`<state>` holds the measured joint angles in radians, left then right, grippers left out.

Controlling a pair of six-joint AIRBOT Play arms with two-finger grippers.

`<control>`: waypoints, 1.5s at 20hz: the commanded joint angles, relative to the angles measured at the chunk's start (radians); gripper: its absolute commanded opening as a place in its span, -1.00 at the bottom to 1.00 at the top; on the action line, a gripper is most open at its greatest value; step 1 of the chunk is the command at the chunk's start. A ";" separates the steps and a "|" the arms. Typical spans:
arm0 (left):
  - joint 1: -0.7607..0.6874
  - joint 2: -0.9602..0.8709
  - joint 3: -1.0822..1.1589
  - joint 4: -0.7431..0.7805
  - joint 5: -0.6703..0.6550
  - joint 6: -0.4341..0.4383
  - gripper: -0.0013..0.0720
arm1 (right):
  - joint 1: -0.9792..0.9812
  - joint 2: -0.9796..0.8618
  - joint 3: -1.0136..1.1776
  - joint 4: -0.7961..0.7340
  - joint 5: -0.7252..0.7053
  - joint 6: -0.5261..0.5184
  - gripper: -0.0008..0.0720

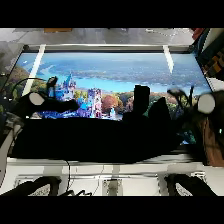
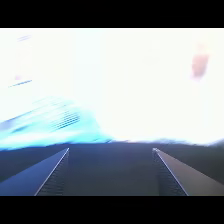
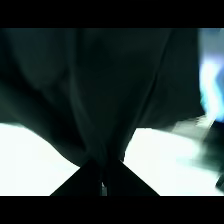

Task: Fold the clothes and pants, and hang the long-sleeved shirts on hangers.

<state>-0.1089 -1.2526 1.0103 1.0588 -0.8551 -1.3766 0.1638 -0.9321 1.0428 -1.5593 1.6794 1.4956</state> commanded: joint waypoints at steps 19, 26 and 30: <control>-0.391 -0.840 0.862 -0.340 -0.053 -0.042 0.97 | -0.002 0.189 -0.238 -0.001 -0.135 0.065 -0.92; -0.472 -0.962 0.955 -0.380 -0.007 -0.040 0.94 | -0.002 0.189 -0.238 0.002 -0.142 0.065 -0.92; -0.497 -0.980 0.972 -0.380 0.129 -0.037 0.87 | -0.002 0.190 -0.238 0.004 -0.142 0.065 -0.92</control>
<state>-0.5869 -2.2120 1.9640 0.6815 -0.8154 -1.4158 0.1623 -0.7433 0.8055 -1.5578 1.5398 1.5604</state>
